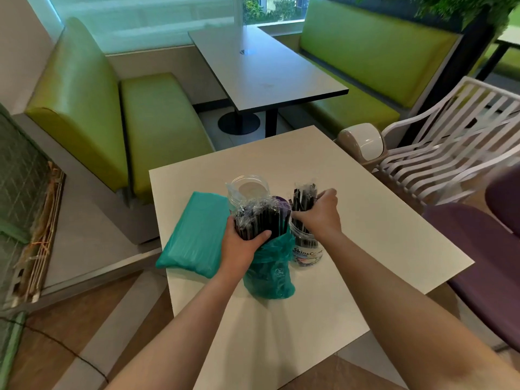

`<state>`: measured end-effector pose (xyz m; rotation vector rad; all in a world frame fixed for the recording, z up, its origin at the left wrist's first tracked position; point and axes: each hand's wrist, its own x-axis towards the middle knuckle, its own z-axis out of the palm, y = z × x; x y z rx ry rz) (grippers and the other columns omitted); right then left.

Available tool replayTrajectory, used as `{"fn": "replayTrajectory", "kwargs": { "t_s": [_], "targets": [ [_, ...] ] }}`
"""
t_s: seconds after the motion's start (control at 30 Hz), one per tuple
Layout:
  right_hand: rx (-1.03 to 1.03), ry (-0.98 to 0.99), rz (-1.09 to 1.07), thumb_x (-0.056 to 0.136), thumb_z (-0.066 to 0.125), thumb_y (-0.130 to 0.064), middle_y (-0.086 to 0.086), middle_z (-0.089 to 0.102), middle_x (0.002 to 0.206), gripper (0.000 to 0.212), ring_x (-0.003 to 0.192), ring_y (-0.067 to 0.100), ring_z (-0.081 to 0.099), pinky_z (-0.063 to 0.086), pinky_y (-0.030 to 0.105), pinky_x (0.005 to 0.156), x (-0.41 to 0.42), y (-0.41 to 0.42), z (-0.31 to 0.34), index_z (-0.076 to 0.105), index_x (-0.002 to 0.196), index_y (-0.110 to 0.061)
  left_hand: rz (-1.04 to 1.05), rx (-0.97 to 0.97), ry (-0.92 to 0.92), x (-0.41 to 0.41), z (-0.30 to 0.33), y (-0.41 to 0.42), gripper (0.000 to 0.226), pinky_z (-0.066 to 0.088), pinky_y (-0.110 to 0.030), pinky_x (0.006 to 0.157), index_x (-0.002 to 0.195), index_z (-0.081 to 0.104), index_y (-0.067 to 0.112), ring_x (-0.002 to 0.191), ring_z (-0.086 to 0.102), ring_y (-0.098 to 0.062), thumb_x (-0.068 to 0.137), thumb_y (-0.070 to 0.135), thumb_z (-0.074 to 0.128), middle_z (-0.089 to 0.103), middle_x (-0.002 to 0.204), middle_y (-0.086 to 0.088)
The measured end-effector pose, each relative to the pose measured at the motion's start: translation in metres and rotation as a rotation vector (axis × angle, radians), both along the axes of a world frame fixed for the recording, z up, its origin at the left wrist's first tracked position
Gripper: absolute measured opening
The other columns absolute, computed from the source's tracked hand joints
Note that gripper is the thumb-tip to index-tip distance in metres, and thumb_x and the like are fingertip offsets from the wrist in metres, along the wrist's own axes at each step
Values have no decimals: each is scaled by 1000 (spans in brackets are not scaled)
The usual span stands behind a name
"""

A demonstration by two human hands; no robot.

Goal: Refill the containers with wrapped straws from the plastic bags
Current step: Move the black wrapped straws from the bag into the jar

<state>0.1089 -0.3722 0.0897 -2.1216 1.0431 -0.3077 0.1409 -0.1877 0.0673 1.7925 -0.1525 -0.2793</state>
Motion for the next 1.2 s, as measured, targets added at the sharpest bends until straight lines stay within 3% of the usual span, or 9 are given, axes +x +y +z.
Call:
{"fn": "replayTrajectory", "kwargs": {
  "t_s": [0.1,0.2,0.33,0.43,0.5,0.6,0.7,1.0,1.2],
  "targets": [
    [-42,-27,-13,75,80,-40,10,34,135,80,85,27,58,43,33,65,1,2,-1,30,128,-9,-1,-1,-3,0,-1,0,70,45,-34,103,125,46,22,114,56,-16,69,24,88,60,120,3],
    [-102,74,-1,87,67,-38,8,43,133,59,97,29,61,42,33,68,3,1,2,39,131,-9,-2,11,-2,0,-2,1,72,44,-34,104,127,46,20,116,55,-16,69,25,88,60,122,3],
    [-120,120,16,91,54,-25,13,61,96,18,73,30,57,38,29,59,7,-9,7,57,91,-7,-8,22,18,1,-3,3,80,42,-35,107,133,44,19,121,53,-17,68,31,89,58,128,3],
    [-39,99,-10,88,58,-17,7,49,59,29,51,24,46,32,26,47,8,-19,10,46,63,-8,-12,6,19,1,-3,4,77,43,-34,106,131,45,20,119,54,-17,69,29,88,58,127,2],
    [17,89,-12,84,68,-16,9,54,70,22,50,23,54,39,26,42,8,-21,13,49,76,-9,-12,1,18,0,-3,4,71,43,-31,103,127,46,22,117,54,-15,69,27,88,59,123,4],
    [166,31,-59,75,83,-19,12,45,113,54,65,29,66,48,24,36,7,-16,17,45,112,-11,-27,-6,7,-2,0,4,64,43,-26,97,118,44,29,110,54,-12,71,24,87,59,116,8],
    [228,-97,-104,68,87,-13,12,34,129,74,78,23,60,60,35,60,4,-11,19,40,125,-11,-27,-7,5,-1,0,3,65,43,-28,98,119,44,28,112,55,-13,71,24,87,59,119,6],
    [78,-233,-18,81,77,-18,10,46,124,46,92,14,51,45,24,88,-12,-6,2,50,117,-10,-30,-2,12,1,-3,4,79,44,-38,106,134,45,20,120,55,-17,68,29,89,60,127,2],
    [47,-387,-41,73,82,-5,9,37,129,72,88,13,60,52,23,82,-21,0,7,38,129,-15,-35,-2,19,1,-4,5,84,43,-41,108,136,45,21,122,54,-17,67,31,89,59,129,3]
  ]
}}
